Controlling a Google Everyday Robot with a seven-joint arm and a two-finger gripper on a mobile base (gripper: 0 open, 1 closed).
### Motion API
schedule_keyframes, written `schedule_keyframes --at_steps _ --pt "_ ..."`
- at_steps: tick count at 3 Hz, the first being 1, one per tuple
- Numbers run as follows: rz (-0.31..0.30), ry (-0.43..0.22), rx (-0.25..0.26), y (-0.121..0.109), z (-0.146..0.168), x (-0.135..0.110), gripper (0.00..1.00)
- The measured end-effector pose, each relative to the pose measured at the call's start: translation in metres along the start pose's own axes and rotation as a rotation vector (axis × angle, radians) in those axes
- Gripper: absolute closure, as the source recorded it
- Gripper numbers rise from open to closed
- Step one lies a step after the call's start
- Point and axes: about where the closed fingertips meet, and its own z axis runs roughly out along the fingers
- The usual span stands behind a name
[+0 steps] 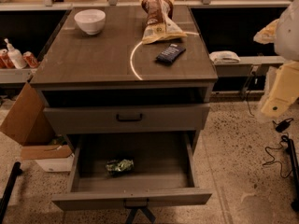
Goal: Pick green can from middle drawer and place on counter
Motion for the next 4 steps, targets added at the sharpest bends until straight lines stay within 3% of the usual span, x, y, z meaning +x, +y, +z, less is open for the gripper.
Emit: schedule_keyframes --at_steps 1,2,3,4 --pt "0.061 -0.107 -0.033 0.020 0.023 -0.006 0.00" --pt "0.061 -0.108 -0.033 0.020 0.023 -0.006 0.00" --pt "0.032 -0.154 -0.037 0.026 0.045 -0.007 0.00" --pt "-0.015 -0.242 -0.077 0.039 0.096 -0.012 0.00"
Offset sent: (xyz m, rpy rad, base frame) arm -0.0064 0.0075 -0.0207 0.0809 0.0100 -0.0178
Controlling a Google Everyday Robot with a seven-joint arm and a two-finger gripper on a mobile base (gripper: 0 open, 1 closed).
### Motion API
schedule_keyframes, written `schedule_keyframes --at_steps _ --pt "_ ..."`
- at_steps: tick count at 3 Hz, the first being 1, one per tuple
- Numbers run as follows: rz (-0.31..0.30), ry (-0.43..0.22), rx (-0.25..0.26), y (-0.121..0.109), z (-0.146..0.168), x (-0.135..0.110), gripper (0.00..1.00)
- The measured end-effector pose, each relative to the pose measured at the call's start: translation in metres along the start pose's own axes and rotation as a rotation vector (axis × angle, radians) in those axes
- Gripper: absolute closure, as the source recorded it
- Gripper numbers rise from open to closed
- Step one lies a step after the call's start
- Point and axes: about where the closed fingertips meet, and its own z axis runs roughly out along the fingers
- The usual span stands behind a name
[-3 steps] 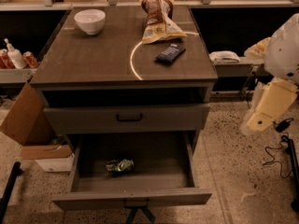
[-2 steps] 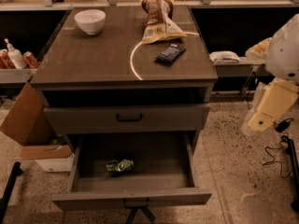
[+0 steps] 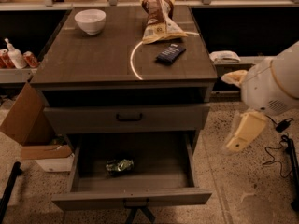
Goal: Pick green can from middle drawer and place on counter
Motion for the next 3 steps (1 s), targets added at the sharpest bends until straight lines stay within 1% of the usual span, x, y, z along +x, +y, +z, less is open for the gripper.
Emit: schedule_keyframes --at_steps 1,2,3 --pt "-0.031 -0.098 -0.109 0.019 0.071 0.003 0.00" --pt "-0.048 -0.167 -0.231 0.039 0.130 -0.001 0.00" --pt "-0.048 -0.167 -0.231 0.039 0.130 -0.001 0.00"
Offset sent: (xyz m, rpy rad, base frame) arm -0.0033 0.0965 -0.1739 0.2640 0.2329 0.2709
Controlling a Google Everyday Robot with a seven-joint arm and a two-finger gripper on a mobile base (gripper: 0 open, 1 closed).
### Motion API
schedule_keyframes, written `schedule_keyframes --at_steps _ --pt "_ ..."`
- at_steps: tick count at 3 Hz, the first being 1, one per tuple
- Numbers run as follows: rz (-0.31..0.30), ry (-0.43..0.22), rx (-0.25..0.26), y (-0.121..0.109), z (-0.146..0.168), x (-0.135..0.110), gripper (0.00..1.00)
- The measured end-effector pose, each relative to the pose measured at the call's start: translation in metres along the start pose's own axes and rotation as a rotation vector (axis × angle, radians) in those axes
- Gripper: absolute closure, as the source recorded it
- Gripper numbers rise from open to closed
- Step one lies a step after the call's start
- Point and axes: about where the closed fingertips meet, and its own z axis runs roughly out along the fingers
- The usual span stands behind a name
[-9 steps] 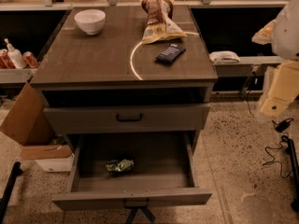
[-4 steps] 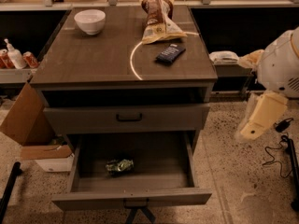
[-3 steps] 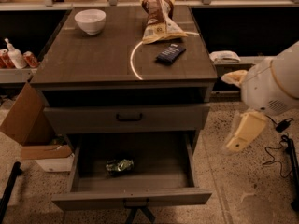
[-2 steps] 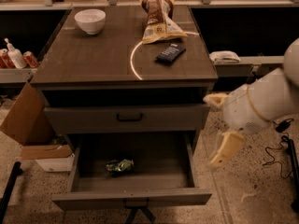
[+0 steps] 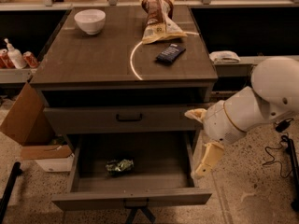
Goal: Pick green can from middle drawer and place on counter
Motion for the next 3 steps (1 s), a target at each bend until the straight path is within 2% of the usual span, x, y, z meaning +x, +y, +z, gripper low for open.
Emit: schedule_keyframes --at_steps 2,3 --pt "-0.026 -0.038 -0.079 0.000 0.050 0.009 0.00" --pt "-0.079 -0.068 -0.143 0.004 0.121 0.004 0.00"
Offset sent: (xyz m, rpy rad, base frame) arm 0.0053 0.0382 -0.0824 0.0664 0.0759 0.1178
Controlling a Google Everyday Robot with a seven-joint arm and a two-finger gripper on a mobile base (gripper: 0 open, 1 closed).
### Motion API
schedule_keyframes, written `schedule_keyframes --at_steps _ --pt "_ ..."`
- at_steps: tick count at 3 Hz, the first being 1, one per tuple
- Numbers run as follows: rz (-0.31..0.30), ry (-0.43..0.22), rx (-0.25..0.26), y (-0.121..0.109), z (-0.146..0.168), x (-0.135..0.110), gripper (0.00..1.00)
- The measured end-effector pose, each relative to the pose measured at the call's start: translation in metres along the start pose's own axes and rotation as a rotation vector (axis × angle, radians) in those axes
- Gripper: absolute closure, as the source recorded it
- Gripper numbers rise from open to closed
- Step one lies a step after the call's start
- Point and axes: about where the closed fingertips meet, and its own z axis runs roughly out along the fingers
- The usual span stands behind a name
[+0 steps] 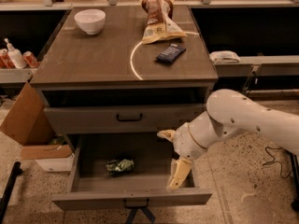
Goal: Pick green can from middle drawer and place on counter
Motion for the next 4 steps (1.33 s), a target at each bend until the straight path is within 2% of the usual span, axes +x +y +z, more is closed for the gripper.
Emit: schedule_keyframes --at_steps 1,2,3,4 --pt "0.000 0.000 0.000 0.000 0.000 0.000 0.00" --pt "0.020 0.013 -0.010 -0.007 0.017 0.004 0.00" --pt "0.071 0.037 -0.004 -0.024 0.044 0.002 0.00" --pt "0.139 0.072 -0.006 -0.046 0.090 -0.008 0.00"
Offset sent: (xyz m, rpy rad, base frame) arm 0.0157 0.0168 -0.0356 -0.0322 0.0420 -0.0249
